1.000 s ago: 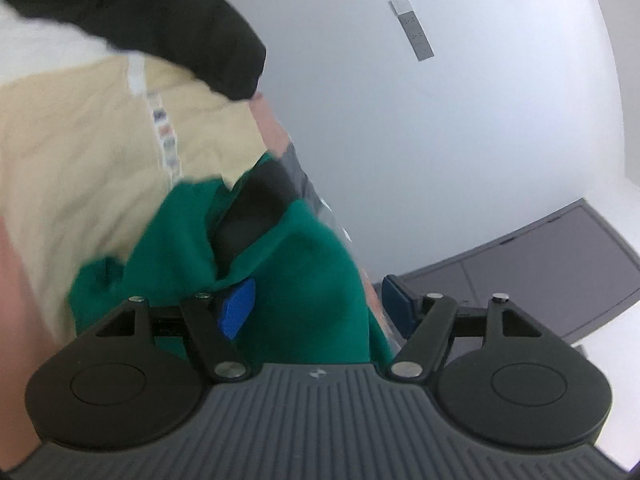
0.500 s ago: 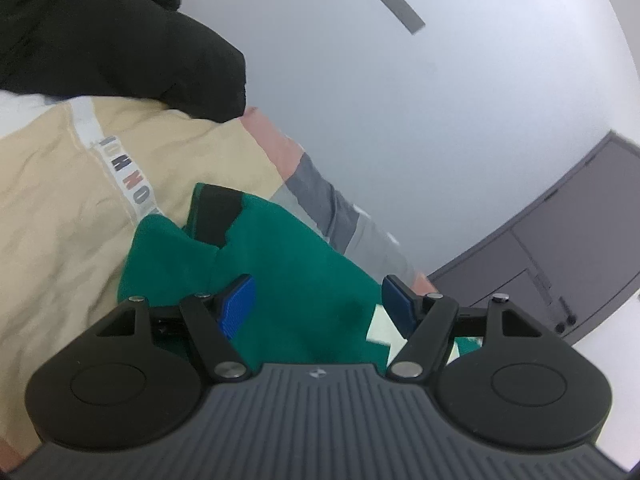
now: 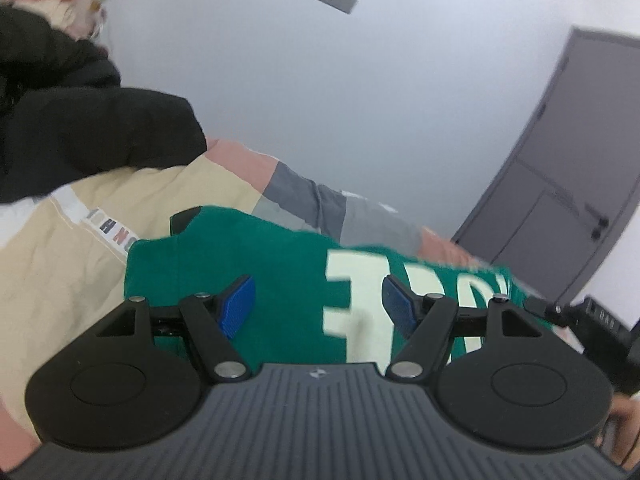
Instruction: Fold large clothes
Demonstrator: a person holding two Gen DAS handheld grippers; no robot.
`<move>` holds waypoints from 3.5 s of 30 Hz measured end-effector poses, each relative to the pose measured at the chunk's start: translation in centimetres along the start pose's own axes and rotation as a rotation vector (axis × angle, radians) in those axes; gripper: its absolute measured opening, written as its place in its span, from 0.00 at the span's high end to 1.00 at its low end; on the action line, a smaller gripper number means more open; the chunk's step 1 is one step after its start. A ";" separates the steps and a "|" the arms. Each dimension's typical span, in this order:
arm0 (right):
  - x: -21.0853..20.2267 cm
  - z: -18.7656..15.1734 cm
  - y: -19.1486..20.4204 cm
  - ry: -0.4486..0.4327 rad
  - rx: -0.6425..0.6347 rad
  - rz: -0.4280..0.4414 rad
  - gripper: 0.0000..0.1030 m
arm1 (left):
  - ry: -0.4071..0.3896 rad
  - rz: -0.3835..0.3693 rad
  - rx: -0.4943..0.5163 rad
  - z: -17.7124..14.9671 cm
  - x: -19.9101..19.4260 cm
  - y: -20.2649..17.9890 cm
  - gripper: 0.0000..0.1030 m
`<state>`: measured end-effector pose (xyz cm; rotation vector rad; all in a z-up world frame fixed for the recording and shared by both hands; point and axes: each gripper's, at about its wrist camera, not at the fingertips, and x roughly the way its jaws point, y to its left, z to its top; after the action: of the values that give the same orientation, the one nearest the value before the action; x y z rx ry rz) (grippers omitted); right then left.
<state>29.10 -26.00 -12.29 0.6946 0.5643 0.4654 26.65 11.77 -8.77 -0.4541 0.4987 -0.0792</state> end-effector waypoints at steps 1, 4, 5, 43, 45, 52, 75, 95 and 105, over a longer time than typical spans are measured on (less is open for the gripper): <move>-0.3 -0.4 0.8 0.013 -0.036 -0.018 0.16 | 0.006 0.009 0.018 -0.3 -0.3 -0.3 0.28; -1.2 -2.5 3.5 0.037 -0.216 -0.116 0.16 | 0.041 0.047 0.057 -1.5 -0.9 -1.0 0.28; -1.1 -2.9 4.0 0.049 -0.272 -0.150 0.16 | 0.063 0.053 0.069 -1.9 -1.0 -1.2 0.28; -3.8 -5.7 1.7 0.160 -0.028 -0.148 0.17 | 0.222 -0.122 -0.289 -6.4 -0.7 0.6 0.23; -3.9 -6.0 0.4 0.175 0.031 -0.178 0.20 | 0.245 -0.115 -0.356 -6.8 0.0 1.6 0.23; -3.4 -5.0 -3.3 0.144 0.219 -0.173 0.31 | 0.171 -0.091 -0.515 -6.2 1.6 4.8 0.45; -1.9 -5.0 -3.1 0.176 0.150 -0.148 0.92 | 0.167 -0.046 -0.516 -4.4 3.9 7.1 0.83; -1.4 -5.2 -8.5 0.010 0.594 -0.151 0.12 | 0.118 -0.118 -1.001 -8.4 5.5 10.8 0.00; 0.3 -3.0 -8.5 -0.121 0.606 -0.080 0.11 | 0.046 -0.255 -1.057 -6.8 7.2 11.7 0.00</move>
<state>29.30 -30.20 -20.23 1.2642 0.6207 0.1681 29.29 18.23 -22.47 -1.5540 0.4979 -0.0664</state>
